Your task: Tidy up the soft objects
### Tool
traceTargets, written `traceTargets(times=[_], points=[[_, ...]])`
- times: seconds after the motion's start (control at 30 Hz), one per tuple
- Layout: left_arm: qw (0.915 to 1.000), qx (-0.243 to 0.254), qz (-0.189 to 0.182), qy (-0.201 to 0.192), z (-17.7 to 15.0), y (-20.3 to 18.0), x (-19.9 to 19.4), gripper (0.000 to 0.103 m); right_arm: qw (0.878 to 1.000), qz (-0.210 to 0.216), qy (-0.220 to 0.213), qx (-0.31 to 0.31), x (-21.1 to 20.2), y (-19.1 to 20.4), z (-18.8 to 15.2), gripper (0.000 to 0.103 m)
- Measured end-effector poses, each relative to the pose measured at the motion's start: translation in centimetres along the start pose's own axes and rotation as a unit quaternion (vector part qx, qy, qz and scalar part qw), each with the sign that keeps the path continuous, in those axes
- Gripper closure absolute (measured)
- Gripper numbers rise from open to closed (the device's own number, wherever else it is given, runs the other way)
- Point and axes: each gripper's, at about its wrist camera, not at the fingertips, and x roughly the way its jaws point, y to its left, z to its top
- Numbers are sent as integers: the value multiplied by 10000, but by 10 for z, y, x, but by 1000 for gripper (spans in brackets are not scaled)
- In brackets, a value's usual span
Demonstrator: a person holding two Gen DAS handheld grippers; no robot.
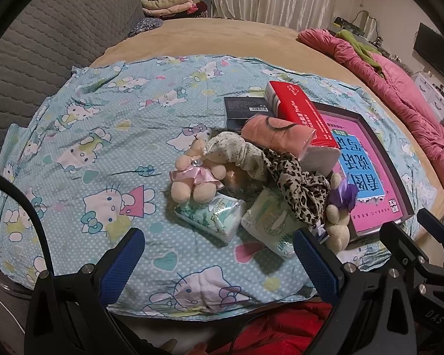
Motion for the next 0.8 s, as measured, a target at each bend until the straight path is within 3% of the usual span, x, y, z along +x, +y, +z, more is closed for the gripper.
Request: traceTargets(times=[0.8], points=[[10000,25,22,9,-2,-2,-1,2,10000,-10,-1,-14,-1,1,0,0]])
